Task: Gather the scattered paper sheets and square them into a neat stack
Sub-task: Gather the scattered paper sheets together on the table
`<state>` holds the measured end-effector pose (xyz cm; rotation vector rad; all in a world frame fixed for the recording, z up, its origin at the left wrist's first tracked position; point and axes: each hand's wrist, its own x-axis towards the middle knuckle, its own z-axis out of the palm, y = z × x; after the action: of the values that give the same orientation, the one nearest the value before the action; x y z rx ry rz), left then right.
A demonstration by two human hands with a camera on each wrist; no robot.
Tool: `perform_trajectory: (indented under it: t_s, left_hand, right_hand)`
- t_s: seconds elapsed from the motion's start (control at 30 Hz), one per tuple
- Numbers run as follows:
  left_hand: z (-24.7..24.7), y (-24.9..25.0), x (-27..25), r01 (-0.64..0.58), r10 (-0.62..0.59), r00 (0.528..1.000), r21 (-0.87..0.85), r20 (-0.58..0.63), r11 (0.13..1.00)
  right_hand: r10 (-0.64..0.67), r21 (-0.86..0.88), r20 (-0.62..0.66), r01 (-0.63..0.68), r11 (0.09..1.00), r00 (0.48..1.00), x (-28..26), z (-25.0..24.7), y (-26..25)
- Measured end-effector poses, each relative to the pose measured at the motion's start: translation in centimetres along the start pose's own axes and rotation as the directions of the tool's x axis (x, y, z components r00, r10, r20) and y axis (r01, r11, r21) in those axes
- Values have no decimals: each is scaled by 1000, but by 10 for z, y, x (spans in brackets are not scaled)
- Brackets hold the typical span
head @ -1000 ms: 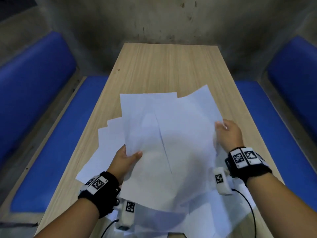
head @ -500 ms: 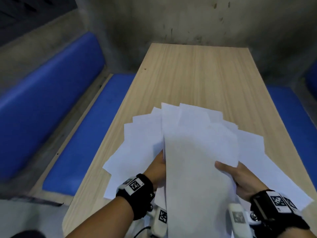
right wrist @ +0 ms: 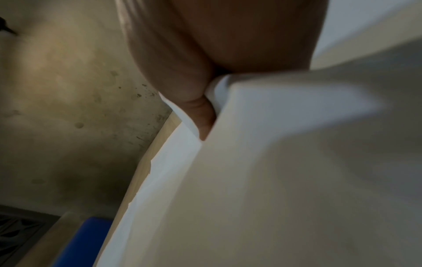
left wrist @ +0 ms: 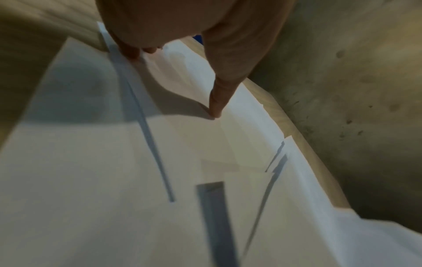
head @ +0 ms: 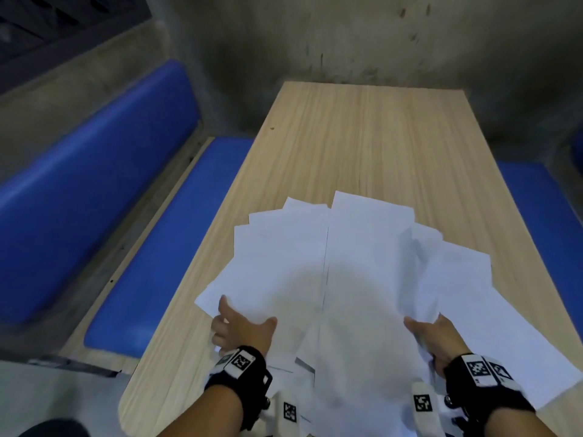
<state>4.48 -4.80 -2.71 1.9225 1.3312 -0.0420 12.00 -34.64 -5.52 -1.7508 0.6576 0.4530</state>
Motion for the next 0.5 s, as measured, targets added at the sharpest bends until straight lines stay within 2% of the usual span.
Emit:
perform_trajectory:
  t_s: [0.13,0.3,0.5]
  left_hand:
    - [2,14,7,40,-36,999,-126,34,991]
    - [-2,-12,7,-121,111,992,212,62,970]
    - [-12,-5,21,-275,254,958,179,130,945]
  right_hand:
    - [-20,-30,-24,20,999,999,2,1,2]
    - [-41,-28,-29,41,999,999,-1,2,1]
    - [-32,68,-12,32,997,999,-1,-9,-5]
